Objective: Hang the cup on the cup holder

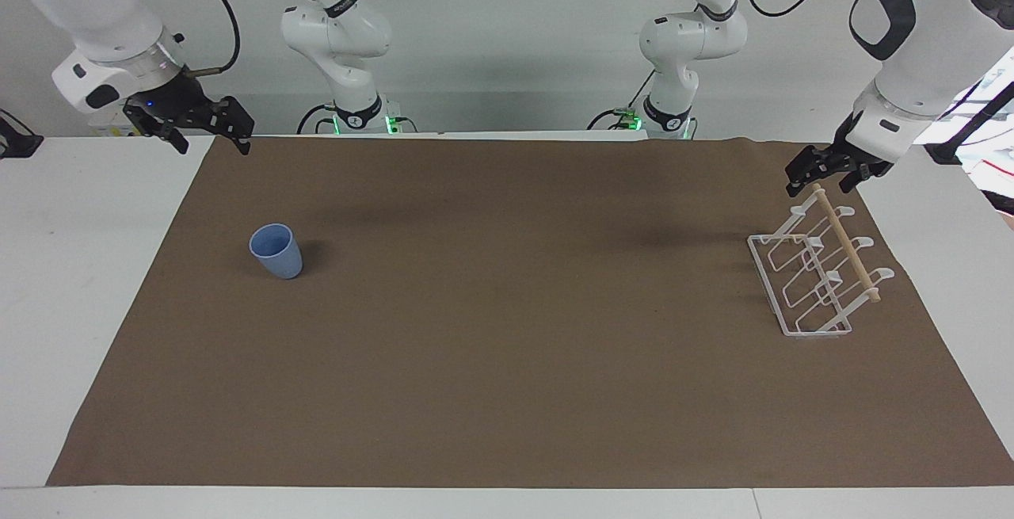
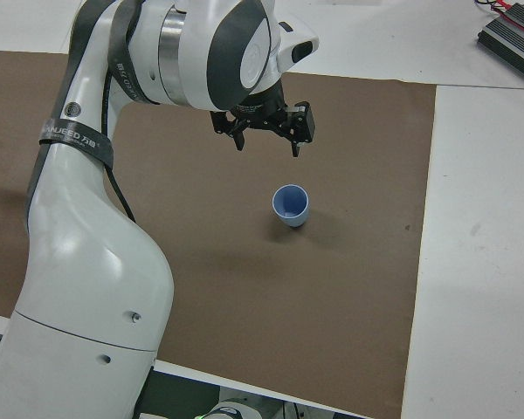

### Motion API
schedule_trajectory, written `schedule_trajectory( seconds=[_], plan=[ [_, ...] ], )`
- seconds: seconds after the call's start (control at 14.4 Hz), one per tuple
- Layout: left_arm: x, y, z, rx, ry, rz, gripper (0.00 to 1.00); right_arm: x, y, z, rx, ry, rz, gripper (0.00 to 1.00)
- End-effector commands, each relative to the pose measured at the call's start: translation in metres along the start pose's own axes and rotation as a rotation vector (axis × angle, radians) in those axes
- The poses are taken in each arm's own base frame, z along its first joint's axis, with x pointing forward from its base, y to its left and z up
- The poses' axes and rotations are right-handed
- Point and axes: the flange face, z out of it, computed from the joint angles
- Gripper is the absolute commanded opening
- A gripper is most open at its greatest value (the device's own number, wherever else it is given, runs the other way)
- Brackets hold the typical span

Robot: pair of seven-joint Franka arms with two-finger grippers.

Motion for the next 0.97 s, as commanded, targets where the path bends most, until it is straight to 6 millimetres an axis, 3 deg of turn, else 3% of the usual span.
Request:
schedule_trajectory(
  seconds=[0.0,0.28,0.56,0.62,0.9],
  plan=[
    [-0.008,0.000,-0.007,-0.004,0.007,0.008,1.00,0.000,-0.002,-0.003,-0.005,0.011,-0.006,1.00],
    [-0.006,0.010,-0.034,0.005,0.015,0.028,1.00,-0.002,-0.002,-0.001,-0.003,0.002,-0.005,1.00],
    [-0.007,0.014,-0.040,0.037,-0.014,0.051,1.00,0.000,0.007,0.005,0.004,0.027,-0.092,1.00],
    [-0.007,0.015,-0.041,0.037,-0.009,0.054,1.00,0.003,0.008,0.015,-0.014,0.072,-0.105,1.00],
    [-0.008,0.021,-0.040,0.032,-0.015,0.062,1.00,0.029,0.009,0.102,-0.019,0.078,-0.134,1.00]
  ],
)
